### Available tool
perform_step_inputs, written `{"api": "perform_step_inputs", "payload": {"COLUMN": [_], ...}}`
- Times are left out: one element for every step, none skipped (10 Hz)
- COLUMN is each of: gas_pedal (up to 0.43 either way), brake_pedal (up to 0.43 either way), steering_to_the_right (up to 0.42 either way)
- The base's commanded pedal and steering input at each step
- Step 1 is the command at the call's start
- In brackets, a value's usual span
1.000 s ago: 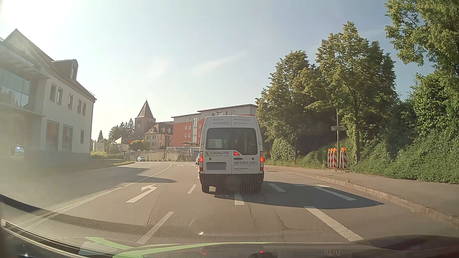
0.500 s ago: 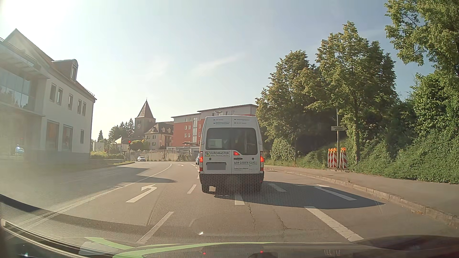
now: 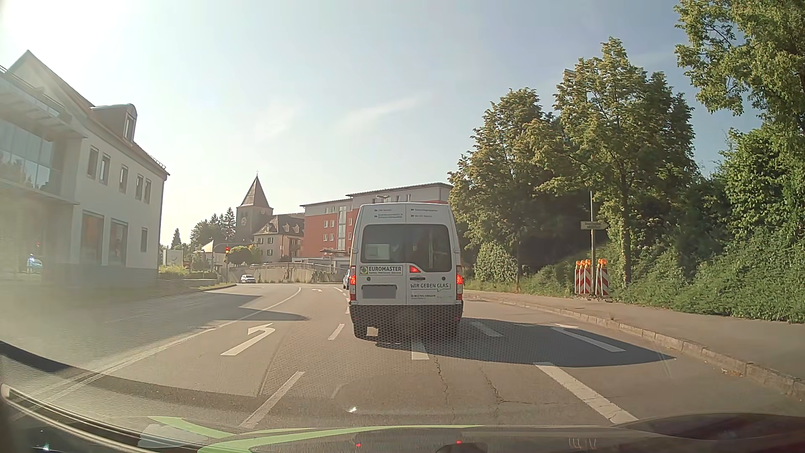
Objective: Follow the waypoints while adhering to traffic rules and regulations
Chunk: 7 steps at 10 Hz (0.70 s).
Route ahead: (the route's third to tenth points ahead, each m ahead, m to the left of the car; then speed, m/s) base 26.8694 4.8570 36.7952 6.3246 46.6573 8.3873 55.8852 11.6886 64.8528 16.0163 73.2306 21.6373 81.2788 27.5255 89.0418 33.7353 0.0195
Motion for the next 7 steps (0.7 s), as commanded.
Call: {"api": "perform_step_inputs", "payload": {"gas_pedal": [0.0, 0.0, 0.0, 0.0, 0.0, 0.0, 0.0], "brake_pedal": [0.274, 0.274, 0.28, 0.274, 0.274, 0.28, 0.274], "steering_to_the_right": [-0.016, -0.016, -0.016, -0.016, -0.016, -0.016, -0.016]}}
